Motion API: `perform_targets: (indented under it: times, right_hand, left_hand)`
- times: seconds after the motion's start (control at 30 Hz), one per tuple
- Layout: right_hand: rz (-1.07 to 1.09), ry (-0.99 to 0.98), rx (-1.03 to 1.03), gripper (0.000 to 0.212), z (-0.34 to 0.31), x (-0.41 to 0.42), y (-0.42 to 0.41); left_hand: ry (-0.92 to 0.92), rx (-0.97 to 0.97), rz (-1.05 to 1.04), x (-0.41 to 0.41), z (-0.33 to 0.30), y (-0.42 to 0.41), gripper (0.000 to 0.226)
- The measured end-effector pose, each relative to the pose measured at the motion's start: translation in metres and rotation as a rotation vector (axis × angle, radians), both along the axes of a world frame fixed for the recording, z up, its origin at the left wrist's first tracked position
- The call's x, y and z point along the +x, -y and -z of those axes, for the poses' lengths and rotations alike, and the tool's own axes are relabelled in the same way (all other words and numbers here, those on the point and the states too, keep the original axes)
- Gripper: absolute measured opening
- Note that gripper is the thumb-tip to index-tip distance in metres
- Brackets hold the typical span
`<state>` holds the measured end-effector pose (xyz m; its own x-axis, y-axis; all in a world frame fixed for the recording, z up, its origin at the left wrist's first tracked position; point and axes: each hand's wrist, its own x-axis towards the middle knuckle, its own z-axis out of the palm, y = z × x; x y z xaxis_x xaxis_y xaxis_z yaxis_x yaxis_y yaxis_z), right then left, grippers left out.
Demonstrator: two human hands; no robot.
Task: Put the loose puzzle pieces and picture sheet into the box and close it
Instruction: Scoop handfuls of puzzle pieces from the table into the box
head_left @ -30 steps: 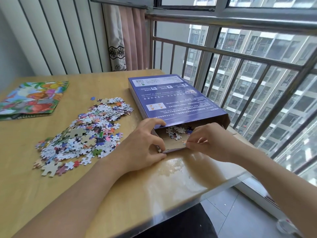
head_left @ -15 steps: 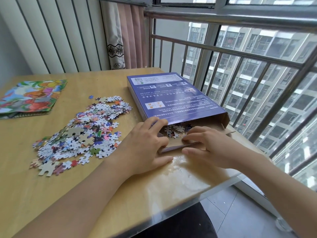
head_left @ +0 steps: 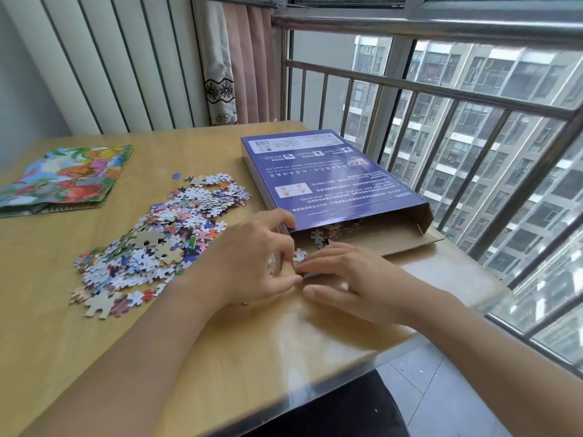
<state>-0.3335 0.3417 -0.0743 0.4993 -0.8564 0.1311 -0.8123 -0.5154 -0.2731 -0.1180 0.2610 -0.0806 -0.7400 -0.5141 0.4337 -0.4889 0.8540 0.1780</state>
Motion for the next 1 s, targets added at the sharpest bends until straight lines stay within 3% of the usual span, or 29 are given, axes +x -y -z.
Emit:
perform_targets:
  times: [0.27, 0.43, 0.5, 0.57, 0.67, 0.73, 0.8, 0.87, 1.0]
  right_hand:
    - [0.218, -0.076, 0.15, 0.094, -0.001, -0.009, 0.025]
    - [0.226, 0.062, 0.041, 0.077, -0.003, -0.004, 0.016]
    - [0.229, 0.033, 0.031, 0.077, -0.003, 0.0, 0.013]
    - [0.247, 0.02, -0.026, 0.075, -0.004, 0.006, 0.008]
    - [0.206, 0.219, -0.137, 0.048, -0.013, 0.031, -0.004]
    - [0.185, 0.173, -0.023, 0.047, -0.016, 0.059, -0.013]
    - [0.275, -0.023, 0.097, 0.061, -0.009, 0.087, -0.013]
    - [0.385, -0.083, 0.139, 0.063, -0.004, 0.107, -0.005]
    - [0.424, -0.063, 0.211, 0.047, -0.008, 0.129, 0.019]
  left_hand:
    - [-0.034, 0.091, -0.001, 0.002, -0.003, -0.001, 0.031]
    - [-0.129, 0.205, 0.013, 0.007, -0.009, 0.0, 0.018]
    - [-0.166, 0.245, -0.029, 0.012, -0.014, 0.005, 0.025]
    - [-0.183, 0.274, -0.126, 0.021, -0.018, 0.012, 0.034]
    - [-0.133, 0.283, -0.321, 0.038, -0.018, 0.026, 0.036]
    - [-0.062, 0.256, -0.467, 0.049, -0.02, 0.032, 0.032]
    - [-0.025, 0.244, -0.626, 0.062, -0.023, 0.036, 0.022]
    - [-0.005, 0.248, -0.768, 0.076, -0.024, 0.041, 0.019]
    - [0.065, 0.293, -0.953, 0.095, -0.019, 0.049, 0.044]
